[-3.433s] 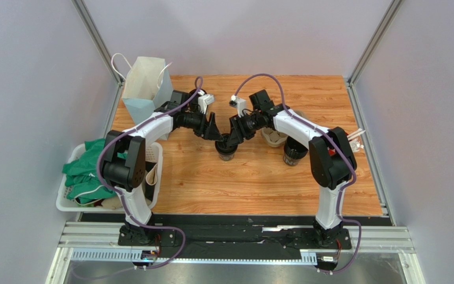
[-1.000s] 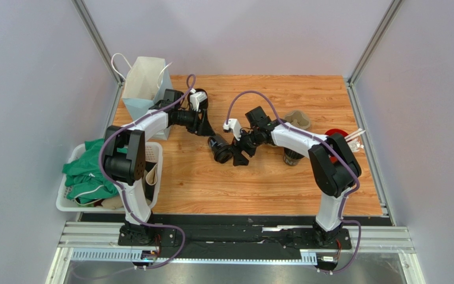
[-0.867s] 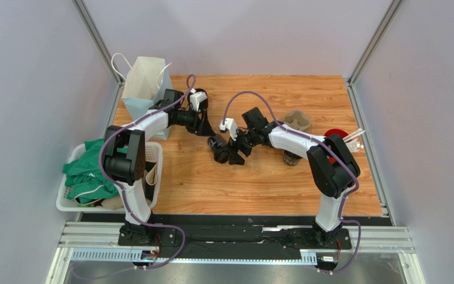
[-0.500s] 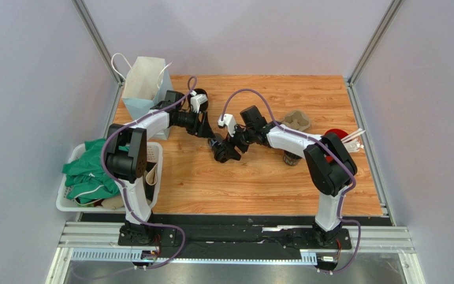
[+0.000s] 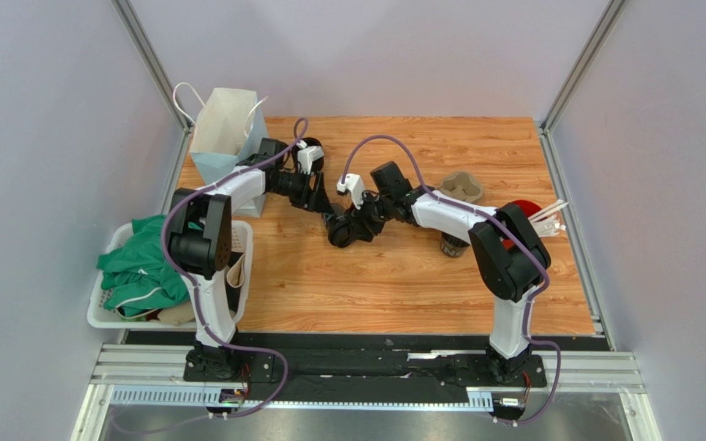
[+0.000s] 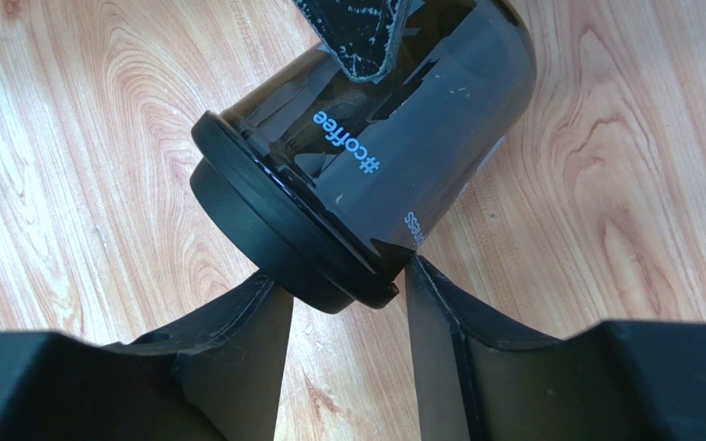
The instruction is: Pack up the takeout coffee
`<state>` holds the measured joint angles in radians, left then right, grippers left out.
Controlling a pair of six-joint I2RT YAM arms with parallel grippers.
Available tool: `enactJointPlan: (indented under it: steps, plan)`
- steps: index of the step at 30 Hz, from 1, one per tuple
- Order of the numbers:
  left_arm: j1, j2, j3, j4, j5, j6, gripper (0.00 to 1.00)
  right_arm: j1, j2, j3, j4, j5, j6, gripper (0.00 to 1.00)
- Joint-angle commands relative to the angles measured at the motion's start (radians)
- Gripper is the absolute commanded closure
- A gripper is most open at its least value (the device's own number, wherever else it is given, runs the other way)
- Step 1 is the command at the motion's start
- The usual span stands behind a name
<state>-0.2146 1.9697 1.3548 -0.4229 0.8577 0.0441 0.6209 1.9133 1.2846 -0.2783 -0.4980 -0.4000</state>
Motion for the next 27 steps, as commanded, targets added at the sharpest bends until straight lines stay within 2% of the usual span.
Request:
enactJointPlan:
  steps: [1, 14, 27]
  plan:
    - [-0.020, 0.017, 0.035, -0.053, -0.002, 0.051, 0.27, 0.007, -0.011, 0.068, 0.031, -0.030, 0.042, 0.52]
    - [-0.057, 0.032, 0.035, -0.123, -0.029, 0.086, 0.28, -0.001, 0.009, 0.170, -0.007, -0.039, 0.151, 0.49]
    - [-0.104, 0.050, 0.032, -0.172, -0.045, 0.109, 0.28, -0.009, 0.004, 0.222, -0.024, 0.018, 0.199, 0.48]
